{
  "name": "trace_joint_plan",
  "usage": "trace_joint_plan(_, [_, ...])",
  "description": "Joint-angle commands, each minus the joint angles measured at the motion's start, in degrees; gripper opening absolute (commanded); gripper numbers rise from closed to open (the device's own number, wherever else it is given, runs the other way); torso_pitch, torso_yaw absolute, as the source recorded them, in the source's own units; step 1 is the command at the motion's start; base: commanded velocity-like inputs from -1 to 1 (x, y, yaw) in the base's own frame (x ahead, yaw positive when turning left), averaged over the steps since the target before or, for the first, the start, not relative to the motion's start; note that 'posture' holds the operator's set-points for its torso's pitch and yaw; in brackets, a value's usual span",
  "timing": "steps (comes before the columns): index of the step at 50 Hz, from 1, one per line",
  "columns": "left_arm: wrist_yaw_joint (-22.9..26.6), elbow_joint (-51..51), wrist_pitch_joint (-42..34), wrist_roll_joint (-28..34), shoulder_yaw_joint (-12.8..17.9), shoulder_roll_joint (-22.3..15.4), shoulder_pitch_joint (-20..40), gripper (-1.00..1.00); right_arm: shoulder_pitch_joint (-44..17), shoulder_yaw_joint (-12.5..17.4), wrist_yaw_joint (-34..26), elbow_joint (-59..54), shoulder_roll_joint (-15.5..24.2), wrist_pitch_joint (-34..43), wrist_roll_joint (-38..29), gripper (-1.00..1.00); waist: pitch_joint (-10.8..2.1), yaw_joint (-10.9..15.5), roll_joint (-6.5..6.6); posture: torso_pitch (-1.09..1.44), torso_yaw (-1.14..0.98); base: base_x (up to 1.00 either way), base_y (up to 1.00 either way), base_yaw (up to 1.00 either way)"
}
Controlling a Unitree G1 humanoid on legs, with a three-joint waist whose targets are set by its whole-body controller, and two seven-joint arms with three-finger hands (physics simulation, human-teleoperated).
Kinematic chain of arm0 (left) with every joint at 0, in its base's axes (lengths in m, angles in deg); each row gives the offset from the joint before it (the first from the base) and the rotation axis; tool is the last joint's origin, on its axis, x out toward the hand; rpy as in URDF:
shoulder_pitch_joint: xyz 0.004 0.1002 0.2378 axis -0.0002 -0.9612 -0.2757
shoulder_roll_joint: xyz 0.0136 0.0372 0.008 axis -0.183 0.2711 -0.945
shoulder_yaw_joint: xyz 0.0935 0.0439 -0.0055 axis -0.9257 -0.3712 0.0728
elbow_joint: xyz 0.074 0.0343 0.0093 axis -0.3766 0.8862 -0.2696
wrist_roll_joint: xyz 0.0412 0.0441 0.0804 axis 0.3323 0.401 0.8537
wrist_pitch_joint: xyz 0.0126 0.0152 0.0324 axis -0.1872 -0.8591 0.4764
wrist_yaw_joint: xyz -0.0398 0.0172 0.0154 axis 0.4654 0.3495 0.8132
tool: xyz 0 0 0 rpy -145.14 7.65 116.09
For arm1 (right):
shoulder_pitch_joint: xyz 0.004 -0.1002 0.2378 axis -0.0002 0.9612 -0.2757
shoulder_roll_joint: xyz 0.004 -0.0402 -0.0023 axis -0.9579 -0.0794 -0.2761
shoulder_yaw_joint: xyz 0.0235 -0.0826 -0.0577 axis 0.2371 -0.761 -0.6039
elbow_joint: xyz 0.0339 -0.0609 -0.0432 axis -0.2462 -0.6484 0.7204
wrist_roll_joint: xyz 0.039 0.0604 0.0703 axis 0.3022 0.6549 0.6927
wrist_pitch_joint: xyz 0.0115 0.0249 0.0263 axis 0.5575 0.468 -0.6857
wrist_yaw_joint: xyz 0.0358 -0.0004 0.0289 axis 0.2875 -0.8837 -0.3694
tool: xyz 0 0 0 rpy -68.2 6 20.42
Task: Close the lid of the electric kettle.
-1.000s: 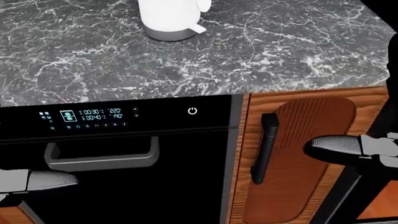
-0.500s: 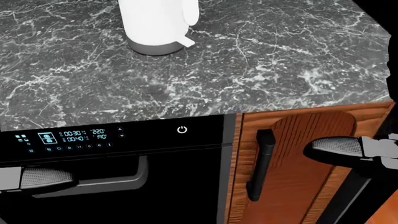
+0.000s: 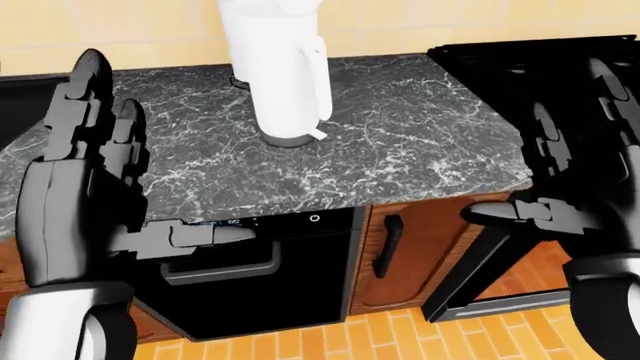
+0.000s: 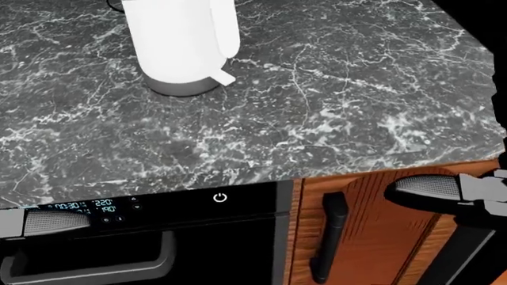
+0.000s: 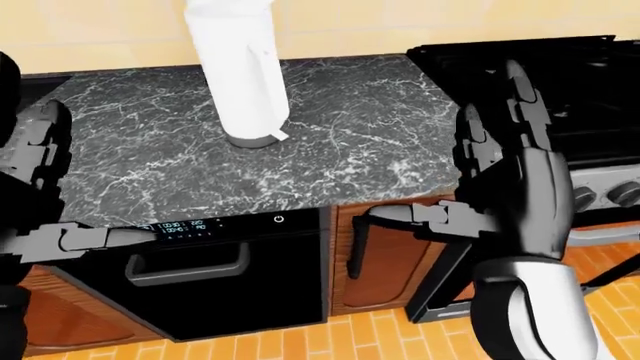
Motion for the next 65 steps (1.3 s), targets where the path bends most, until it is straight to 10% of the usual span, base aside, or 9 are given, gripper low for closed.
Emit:
trace_joint_plan(1, [0.21,-0.47,1.03,0.85,1.20,-0.88,0.50,1.00,-0.67,0.60,0.05,0.74,0.45,-1.27,-0.17,1.00,-0.74,-0.38,0.32,0.00,0.00,0.14,-0.02,0.00])
trace_joint_plan(9, [0.28,-0.47,1.12,1.02,1.13,-0.78,0.39,1.00,-0.42,-0.12,-0.08,0.74,0.33,-1.64,-0.95,1.00,0.20,-0.81,2.18,0.00,0.00,0.14,-0.02,0.00])
trace_joint_plan(13, [0.16,-0.47,1.21,0.25,2.03,-1.25,0.15,1.00,-0.54,-0.01,-0.25,0.74,0.21,-1.47,-1.08,1.00,-0.93,-1.21,7.25,0.00,0.00,0.14,-0.02,0.00])
trace_joint_plan(22, [-0.03,-0.47,1.20,0.42,1.32,-1.20,0.42,1.00,-0.33,-0.13,0.06,0.74,0.46,-1.62,-0.83,1.00,0.01,0.18,2.98,0.00,0.00,0.15,-0.01,0.00])
trace_joint_plan(26, [0.21,-0.47,1.50,0.52,1.59,-1.19,0.03,1.00,-0.24,-0.12,0.33,0.74,0.72,-1.82,-0.54,1.00,-0.78,0.26,-1.75,0.00,0.00,0.14,0.00,0.00])
trace_joint_plan(35, [0.07,-0.47,1.95,0.47,1.45,-1.51,-0.22,1.00,-0.23,-0.49,-0.76,0.74,0.10,-0.97,-2.01,1.00,0.17,-0.80,2.16,0.00,0.00,0.14,0.00,0.00])
trace_joint_plan(39, [-0.05,-0.47,1.97,0.38,1.37,-1.64,-0.17,1.00,-0.38,-0.25,-1.29,0.74,-0.58,-0.44,-2.70,1.00,-1.21,-1.21,7.60,0.00,0.00,0.14,0.00,0.00])
trace_joint_plan(50, [0.39,-0.47,2.05,1.36,1.00,-1.08,-0.48,1.00,-0.03,-3.25,-3.01,0.74,-0.86,-0.50,-8.06,1.00,-0.11,0.89,-0.22,0.00,0.00,0.07,0.00,0.00])
trace_joint_plan(65, [1.33,-0.47,1.14,3.26,0.16,0.42,-0.48,1.00,0.86,-2.78,-5.71,0.74,-2.23,0.64,-7.81,1.00,-2.09,0.93,2.70,0.00,0.00,0.00,0.00,0.05])
